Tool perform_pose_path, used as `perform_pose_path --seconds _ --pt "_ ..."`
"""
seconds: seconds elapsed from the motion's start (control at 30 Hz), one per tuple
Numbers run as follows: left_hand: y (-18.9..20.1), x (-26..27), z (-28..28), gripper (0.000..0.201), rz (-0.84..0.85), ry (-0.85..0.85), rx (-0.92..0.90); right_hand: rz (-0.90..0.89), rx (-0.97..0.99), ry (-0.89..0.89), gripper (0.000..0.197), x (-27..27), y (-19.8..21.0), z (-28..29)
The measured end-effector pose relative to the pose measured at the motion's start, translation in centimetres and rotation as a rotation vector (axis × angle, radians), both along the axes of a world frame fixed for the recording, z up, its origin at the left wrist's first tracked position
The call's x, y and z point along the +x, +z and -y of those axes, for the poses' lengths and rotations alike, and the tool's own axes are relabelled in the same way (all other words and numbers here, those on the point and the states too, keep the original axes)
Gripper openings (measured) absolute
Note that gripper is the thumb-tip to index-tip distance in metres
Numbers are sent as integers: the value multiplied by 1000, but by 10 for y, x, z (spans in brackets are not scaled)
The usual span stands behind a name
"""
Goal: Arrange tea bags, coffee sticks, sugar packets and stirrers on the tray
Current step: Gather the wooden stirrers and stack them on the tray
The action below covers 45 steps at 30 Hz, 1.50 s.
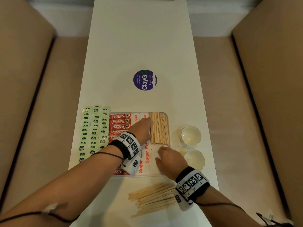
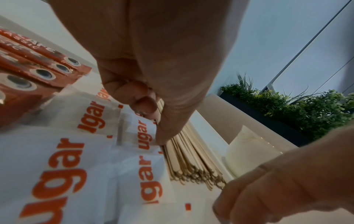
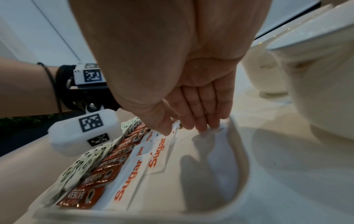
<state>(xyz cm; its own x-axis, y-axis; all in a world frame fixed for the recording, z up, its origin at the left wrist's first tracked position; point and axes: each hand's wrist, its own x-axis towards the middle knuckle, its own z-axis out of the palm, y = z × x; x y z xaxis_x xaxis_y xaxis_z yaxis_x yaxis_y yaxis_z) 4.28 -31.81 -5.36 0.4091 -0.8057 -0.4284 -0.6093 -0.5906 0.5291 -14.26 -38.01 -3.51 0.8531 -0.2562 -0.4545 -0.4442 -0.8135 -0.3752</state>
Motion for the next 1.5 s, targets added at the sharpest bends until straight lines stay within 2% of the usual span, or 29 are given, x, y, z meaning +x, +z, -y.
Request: perform_pose_path --seconds 0.27,0.5,0.63,0.93,1.33,1.5 --pt "-1 0 -1 35 -6 -8 -16 24 -17 -60 28 4 2 7" --pt "-2 1 -1 36 -12 -16 -2 -37 1 19 24 -4 5 8" --pt "-4 1 0 34 -14 -11 13 -78 -14 8 24 -5 5 9" --pt "-4 0 0 37 4 -9 16 -3 4 -58 29 3 2 10" --pt "-5 0 0 39 -17 2 7 -1 -25 10 28 1 0 12" --pt "-6 -1 -1 32 16 -3 35 -20 -32 47 28 2 1 10"
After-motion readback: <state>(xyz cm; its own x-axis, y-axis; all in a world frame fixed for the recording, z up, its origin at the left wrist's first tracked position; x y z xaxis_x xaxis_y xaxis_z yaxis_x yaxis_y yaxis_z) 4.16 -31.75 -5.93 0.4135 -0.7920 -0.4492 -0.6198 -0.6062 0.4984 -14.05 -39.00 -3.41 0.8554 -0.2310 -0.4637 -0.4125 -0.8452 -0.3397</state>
